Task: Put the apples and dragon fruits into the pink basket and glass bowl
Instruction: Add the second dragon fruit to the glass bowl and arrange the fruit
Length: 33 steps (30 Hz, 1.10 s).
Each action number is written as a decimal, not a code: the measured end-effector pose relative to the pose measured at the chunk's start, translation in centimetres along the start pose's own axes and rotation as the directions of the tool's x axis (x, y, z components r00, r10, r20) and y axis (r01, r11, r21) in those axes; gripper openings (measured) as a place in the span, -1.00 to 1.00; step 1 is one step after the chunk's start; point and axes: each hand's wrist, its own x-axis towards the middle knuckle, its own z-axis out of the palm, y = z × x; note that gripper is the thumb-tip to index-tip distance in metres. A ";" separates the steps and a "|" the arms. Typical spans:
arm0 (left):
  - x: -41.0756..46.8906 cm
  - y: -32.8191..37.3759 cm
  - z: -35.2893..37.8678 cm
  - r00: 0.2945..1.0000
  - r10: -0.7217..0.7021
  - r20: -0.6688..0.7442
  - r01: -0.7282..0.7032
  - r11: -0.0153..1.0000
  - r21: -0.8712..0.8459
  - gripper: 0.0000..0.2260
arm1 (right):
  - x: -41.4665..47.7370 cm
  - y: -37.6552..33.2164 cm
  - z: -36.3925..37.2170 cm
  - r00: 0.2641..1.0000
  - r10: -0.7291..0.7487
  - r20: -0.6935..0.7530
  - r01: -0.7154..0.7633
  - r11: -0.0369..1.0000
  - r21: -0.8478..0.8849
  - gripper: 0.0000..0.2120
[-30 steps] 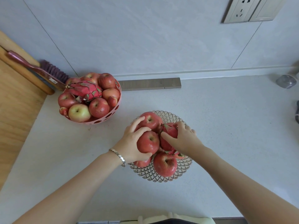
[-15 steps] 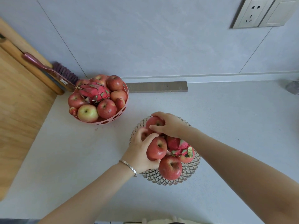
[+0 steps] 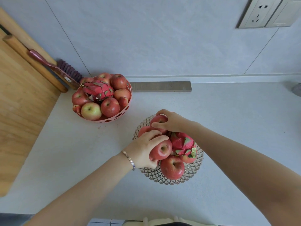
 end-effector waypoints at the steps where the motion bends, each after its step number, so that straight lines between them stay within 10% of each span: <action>1: 0.1 0.0 0.0 1.000 -0.023 -0.008 0.023 1.000 -0.019 -0.27 | 0.0 0.0 0.0 1.000 0.000 -0.003 0.000 1.000 0.000 -0.45; 14: 0.2 2.6 -0.1 0.896 -0.441 -0.051 0.430 0.891 -0.147 -0.24 | 0.0 0.7 -0.4 1.000 0.009 -0.007 -0.009 0.995 0.096 -0.56; 23: 1.1 2.0 -2.6 0.947 -0.269 0.176 0.273 0.962 0.005 -0.33 | 0.1 0.9 -0.2 1.000 0.005 -0.015 -0.003 0.986 0.165 -0.56; 33: 0.7 2.6 -1.4 0.927 -0.366 0.075 0.373 0.920 -0.122 -0.34 | 0.1 1.0 -0.2 0.999 0.025 -0.022 -0.023 0.995 0.095 -0.55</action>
